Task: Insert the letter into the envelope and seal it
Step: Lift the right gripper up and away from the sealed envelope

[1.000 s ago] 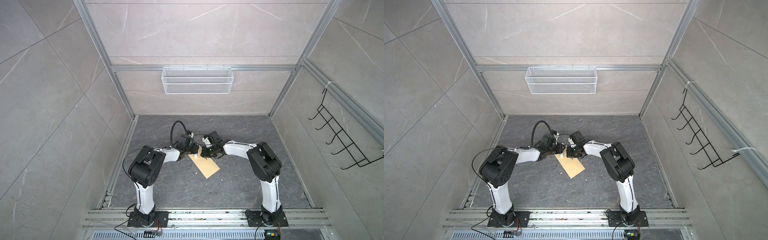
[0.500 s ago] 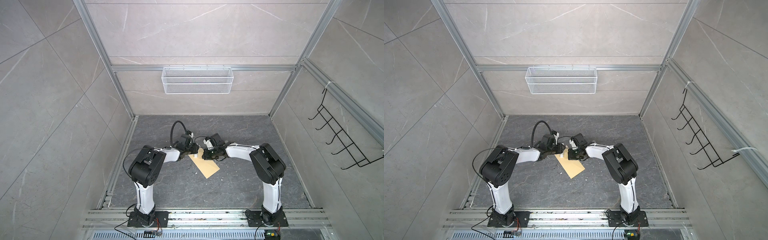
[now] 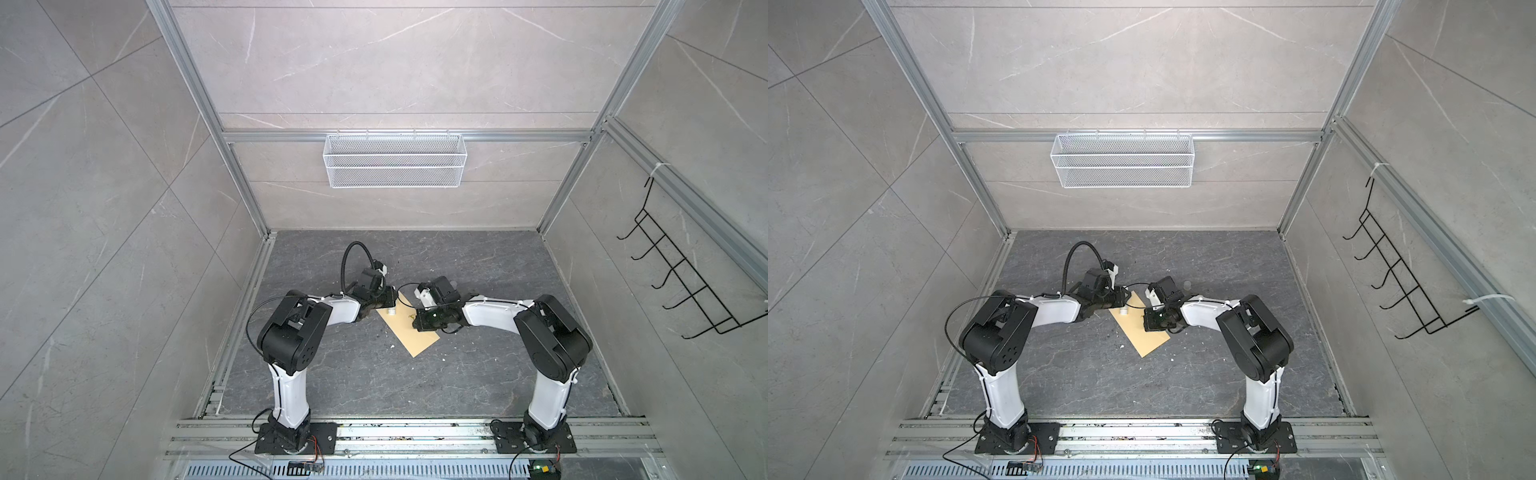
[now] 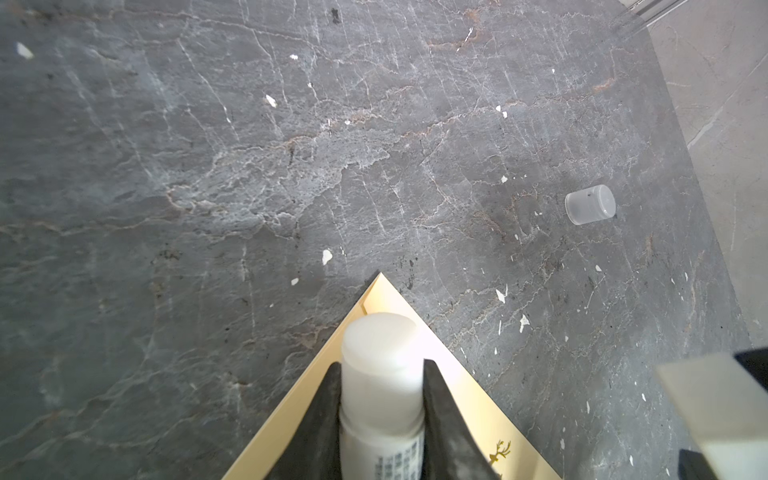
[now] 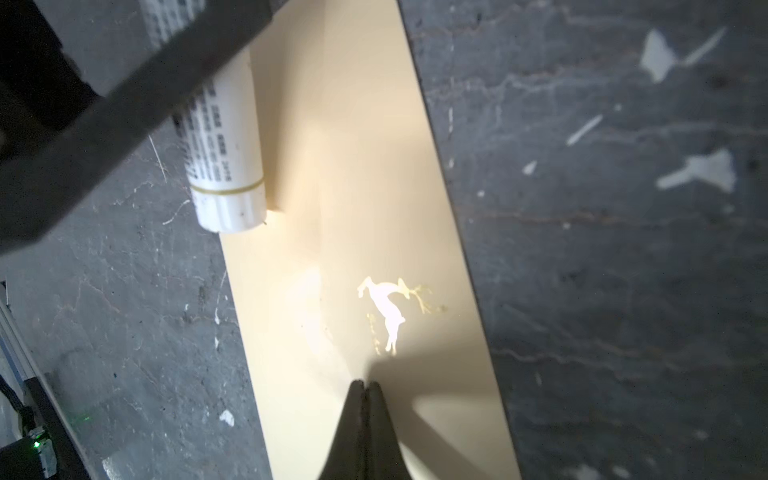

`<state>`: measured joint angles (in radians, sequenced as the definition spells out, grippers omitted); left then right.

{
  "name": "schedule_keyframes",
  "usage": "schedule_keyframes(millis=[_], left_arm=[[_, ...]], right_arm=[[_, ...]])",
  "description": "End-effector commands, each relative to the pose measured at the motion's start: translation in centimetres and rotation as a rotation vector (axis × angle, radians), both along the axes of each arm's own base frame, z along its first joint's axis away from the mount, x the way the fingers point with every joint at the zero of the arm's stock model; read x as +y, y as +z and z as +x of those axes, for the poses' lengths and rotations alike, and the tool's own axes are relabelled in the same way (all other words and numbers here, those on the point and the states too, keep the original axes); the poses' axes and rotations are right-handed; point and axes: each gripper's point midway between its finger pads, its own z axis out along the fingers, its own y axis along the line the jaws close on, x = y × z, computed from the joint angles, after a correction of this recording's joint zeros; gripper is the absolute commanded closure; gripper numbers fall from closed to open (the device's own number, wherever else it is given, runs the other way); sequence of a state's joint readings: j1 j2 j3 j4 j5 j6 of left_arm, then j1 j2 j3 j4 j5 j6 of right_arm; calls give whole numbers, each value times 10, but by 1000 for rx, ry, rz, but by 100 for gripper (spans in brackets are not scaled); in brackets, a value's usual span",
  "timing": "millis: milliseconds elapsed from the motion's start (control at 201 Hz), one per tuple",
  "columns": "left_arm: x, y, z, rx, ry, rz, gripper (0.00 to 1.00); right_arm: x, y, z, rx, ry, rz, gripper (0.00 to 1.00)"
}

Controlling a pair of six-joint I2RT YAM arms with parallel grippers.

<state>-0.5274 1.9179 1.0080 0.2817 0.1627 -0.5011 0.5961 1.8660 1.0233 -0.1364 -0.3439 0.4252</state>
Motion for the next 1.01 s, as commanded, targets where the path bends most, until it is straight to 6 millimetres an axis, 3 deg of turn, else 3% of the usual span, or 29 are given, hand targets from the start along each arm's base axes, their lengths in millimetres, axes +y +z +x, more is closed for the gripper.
schedule_keyframes(millis=[0,159,284,383,563,777,896,1001], left_arm=[[0,-1,5,-10,7,0,100],[-1,5,5,-18,7,-9,100],[-3,24,4,-43,-1,-41,100],[-6,52,2,-80,-13,-85,100],[-11,118,-11,-164,-50,-206,100],[-12,198,-37,-241,-75,-416,100],[-10,232,-49,-271,-80,-532,100],[-8,252,-57,-284,-79,-609,100]], right_arm=[[-27,-28,-30,87,-5,-109,100],[-24,-27,-28,83,-6,-95,100],[-15,-6,-19,29,-5,-39,100],[-8,28,-11,-61,-2,33,98],[-2,106,-6,-269,15,174,76],[1,191,-20,-466,49,380,54],[11,223,-32,-504,94,528,38],[16,238,-38,-527,117,617,31]])
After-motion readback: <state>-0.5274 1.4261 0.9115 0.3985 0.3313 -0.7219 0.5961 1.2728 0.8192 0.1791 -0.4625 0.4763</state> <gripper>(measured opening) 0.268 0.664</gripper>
